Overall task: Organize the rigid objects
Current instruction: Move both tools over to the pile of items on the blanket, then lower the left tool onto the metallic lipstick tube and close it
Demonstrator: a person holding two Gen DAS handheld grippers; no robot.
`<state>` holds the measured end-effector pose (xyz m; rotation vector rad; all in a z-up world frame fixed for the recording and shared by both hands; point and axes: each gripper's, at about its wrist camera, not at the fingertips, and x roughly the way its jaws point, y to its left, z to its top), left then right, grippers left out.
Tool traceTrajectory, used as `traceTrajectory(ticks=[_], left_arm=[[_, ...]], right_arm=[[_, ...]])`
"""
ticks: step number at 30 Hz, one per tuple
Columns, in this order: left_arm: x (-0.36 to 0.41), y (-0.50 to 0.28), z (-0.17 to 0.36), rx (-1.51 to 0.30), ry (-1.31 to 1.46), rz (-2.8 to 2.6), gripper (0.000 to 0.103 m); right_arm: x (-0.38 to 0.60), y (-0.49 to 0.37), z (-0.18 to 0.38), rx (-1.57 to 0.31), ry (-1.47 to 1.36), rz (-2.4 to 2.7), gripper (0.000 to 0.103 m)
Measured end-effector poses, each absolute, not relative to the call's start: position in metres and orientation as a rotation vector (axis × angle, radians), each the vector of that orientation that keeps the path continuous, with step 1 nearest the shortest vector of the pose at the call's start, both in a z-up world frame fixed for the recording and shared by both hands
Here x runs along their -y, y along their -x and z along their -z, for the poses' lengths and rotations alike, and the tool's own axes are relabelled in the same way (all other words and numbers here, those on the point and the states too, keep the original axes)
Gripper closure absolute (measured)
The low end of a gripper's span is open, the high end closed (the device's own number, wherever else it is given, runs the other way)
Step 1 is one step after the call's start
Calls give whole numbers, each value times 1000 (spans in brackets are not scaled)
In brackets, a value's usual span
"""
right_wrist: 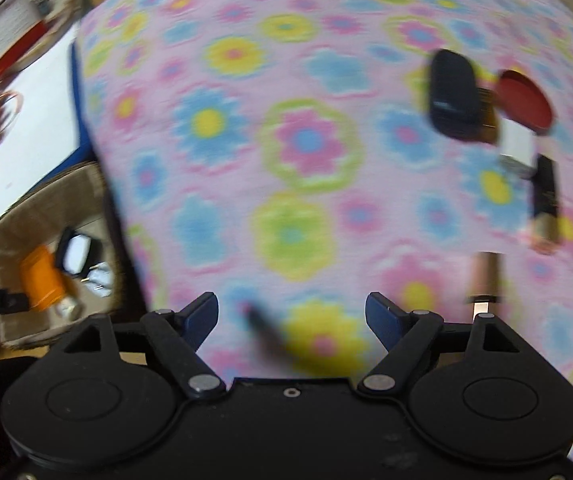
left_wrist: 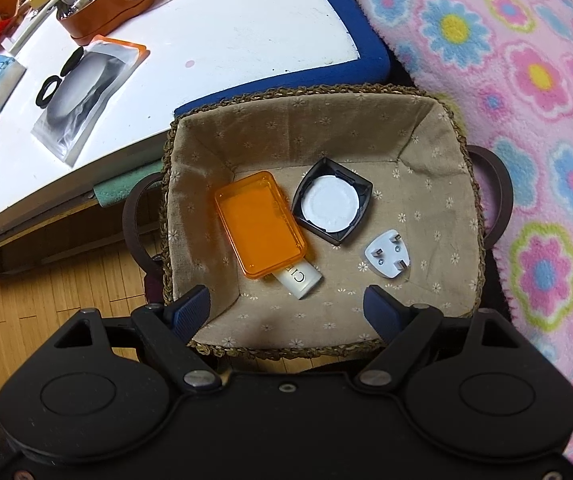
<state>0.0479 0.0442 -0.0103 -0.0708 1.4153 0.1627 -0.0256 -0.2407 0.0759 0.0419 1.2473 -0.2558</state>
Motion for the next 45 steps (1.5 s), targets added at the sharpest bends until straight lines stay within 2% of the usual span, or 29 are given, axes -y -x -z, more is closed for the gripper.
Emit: traceTrajectory(ticks=[11,20,34,37,45], left_arm=[[-31,-47,8,-1410,-3,-156,23],[10,-39,-12,-1342,-55,-54,23],[188,-5,-54,-1247,-247,360,23],[230,6,-63,-1225,-292,455,20],[316,26,-52,-1241,-382,602,19]], right_arm=[[317,40,-95,-1203,-85,375,21],[351,44,-107,-1179,-140,380,20],[418,56,-113,-1124,-218,497,19],[425,58,-112,-1122,-240,500,19],[436,66,-116,-1095,-260,480,19]])
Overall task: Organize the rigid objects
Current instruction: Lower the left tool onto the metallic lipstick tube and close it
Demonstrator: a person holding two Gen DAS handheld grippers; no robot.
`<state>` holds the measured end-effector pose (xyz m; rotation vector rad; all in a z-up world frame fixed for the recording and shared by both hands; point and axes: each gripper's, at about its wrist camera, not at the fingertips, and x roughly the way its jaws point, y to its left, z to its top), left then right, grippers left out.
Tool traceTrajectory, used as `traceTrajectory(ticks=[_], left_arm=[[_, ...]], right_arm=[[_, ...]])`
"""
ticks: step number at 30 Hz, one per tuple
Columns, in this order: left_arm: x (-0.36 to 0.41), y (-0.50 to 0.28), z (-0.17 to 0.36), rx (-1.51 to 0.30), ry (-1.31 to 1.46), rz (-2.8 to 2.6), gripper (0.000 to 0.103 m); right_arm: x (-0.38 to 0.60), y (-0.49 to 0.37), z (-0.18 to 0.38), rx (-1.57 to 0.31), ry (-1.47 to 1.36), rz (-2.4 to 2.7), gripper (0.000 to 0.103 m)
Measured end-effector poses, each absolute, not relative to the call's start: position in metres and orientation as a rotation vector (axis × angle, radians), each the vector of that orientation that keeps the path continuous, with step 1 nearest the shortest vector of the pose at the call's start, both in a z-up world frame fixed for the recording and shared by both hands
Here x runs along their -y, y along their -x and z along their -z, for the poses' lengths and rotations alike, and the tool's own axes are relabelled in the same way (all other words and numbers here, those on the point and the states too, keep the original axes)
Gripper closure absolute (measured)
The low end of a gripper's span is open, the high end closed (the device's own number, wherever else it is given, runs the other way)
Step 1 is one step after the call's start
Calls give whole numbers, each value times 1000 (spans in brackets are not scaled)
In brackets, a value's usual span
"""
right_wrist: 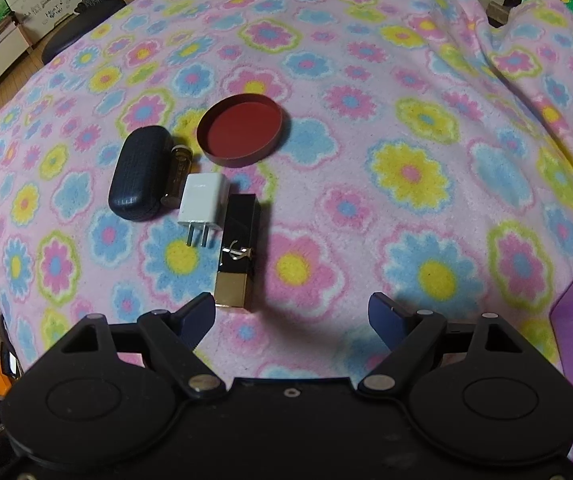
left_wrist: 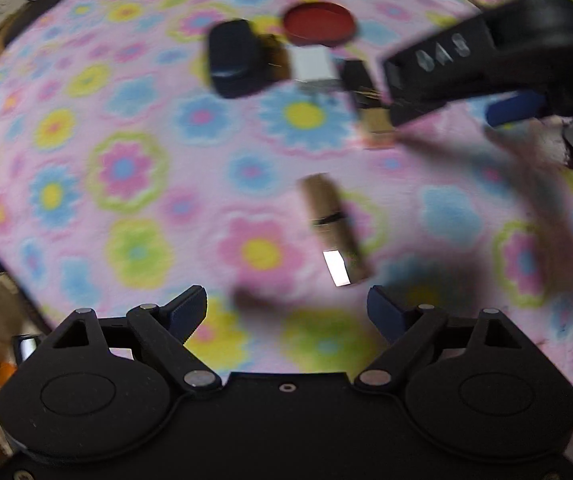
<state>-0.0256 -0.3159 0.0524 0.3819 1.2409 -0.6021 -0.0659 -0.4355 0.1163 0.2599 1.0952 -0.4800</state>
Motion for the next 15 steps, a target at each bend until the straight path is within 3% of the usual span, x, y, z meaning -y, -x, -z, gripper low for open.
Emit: traceTrajectory(ticks=[5,15], left_arm=[[333,14,-37,-1263,-396,548,18],[297,-46,-36,-1244,-403,328,17]], right_arm=[[450,73,-116,-1077,-285,492,19],[454,75,-108,-1082,-311,455,19]])
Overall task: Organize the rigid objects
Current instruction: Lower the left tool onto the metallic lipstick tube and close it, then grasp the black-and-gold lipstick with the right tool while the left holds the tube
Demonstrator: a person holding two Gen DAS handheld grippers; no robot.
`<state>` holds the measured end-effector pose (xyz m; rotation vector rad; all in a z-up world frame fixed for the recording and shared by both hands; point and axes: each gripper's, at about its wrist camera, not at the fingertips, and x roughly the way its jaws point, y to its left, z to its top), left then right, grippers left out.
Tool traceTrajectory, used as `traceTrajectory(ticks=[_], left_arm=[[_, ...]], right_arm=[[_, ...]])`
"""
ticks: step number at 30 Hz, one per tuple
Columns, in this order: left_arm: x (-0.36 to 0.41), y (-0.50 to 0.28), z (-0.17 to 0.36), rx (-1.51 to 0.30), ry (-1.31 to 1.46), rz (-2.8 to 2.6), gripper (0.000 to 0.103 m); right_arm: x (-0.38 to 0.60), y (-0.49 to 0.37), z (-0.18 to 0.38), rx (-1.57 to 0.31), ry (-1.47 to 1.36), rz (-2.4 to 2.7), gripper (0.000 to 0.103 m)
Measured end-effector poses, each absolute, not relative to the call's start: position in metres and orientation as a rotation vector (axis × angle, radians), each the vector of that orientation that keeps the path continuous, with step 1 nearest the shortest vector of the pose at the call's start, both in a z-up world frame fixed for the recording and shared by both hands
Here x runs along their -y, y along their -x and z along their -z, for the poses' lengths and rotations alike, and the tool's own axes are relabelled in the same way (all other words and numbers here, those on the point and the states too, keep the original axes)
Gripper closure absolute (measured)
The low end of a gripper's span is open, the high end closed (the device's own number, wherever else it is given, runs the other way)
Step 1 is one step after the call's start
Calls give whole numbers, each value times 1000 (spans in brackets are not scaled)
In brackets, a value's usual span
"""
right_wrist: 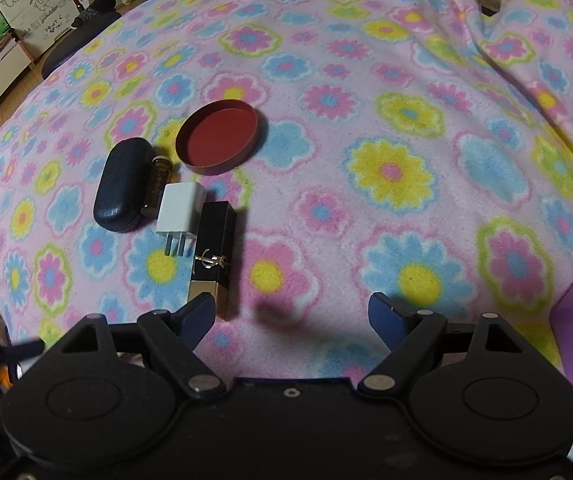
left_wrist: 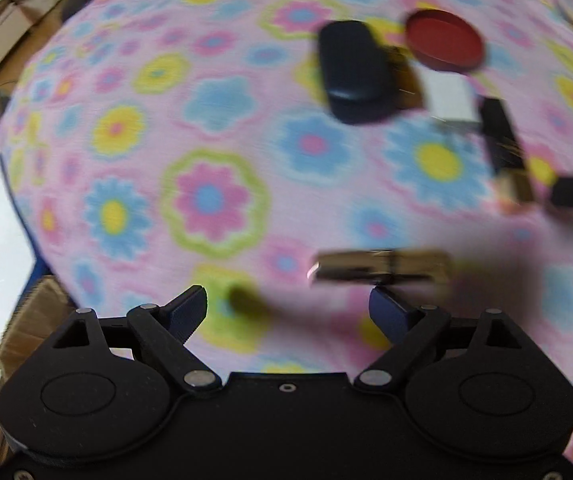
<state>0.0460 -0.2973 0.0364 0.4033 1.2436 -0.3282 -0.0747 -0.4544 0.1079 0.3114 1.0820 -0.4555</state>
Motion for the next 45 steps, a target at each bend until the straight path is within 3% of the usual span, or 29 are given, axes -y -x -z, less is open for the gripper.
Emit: traceTrajectory(ticks=[9,23,27,29,45], left_arm=[[290,-53,-56,-1223,-323,396,18],[341,-36,-39,-1152,-569,610,16],[336,-42,-31,-1188,-535,611,22],[333,-46,-29,-1221,-488,628,34],[304,-58,-27,-1292,-327,559,35]], right_arm=[[455,73,-103,-1096,-323,445,19],[459,76,-106,-1085,-339,447,19],[458,76,-106,-1086,-337,445,19],[457,76,-105,-1088,-336,444,19],[420,50,-99,-1110,-231,403,18]])
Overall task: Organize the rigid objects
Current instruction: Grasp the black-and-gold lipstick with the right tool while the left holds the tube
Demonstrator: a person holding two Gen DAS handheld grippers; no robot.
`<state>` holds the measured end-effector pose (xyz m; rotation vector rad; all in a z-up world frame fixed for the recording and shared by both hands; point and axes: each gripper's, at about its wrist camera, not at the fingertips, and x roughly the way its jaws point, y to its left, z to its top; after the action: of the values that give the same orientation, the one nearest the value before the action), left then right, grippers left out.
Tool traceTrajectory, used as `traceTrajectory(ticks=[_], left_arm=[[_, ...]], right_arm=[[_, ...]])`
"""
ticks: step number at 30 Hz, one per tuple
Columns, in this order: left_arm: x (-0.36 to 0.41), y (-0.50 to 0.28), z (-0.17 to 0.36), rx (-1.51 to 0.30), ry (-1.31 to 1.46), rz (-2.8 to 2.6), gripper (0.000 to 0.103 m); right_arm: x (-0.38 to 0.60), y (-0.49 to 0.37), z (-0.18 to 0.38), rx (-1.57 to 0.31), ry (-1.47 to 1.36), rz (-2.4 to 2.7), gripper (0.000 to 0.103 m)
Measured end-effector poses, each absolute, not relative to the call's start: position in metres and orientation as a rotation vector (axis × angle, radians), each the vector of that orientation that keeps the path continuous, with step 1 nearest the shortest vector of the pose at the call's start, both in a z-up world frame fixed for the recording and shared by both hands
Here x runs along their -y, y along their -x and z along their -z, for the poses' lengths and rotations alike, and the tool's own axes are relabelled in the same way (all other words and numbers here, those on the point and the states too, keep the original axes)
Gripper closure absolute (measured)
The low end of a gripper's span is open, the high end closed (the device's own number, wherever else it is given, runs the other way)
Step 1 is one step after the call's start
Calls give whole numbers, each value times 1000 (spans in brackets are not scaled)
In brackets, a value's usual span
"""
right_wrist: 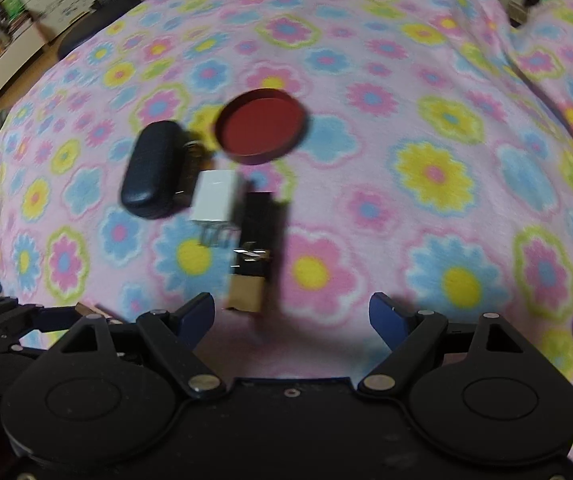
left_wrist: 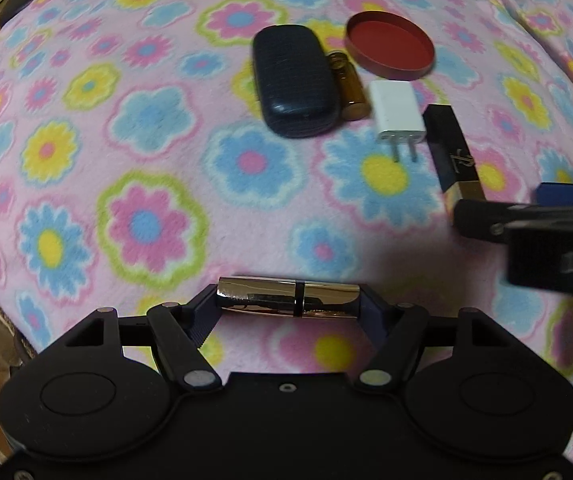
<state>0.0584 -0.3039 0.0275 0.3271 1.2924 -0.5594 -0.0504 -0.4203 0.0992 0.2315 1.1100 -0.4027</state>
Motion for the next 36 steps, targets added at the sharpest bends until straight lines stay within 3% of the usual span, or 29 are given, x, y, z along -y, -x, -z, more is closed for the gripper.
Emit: traceTrajectory(ticks=[4,9,13,36], left_arm=[[292,-59,-30,-1294,-304,547,36],[285,-63,-28,-1311,-277,534,36],[283,-65,-29,-1316,-258,530,36],[201,-65,-38,-1288,-181,429,36]], right_arm=[[424,42,-86,-1161,-124,462,23],[468,60,-102,-1072,-149,739,24],[467,59,-108,-1071,-291,636,24],[458,-18,-88,-1086,-358,711,17]])
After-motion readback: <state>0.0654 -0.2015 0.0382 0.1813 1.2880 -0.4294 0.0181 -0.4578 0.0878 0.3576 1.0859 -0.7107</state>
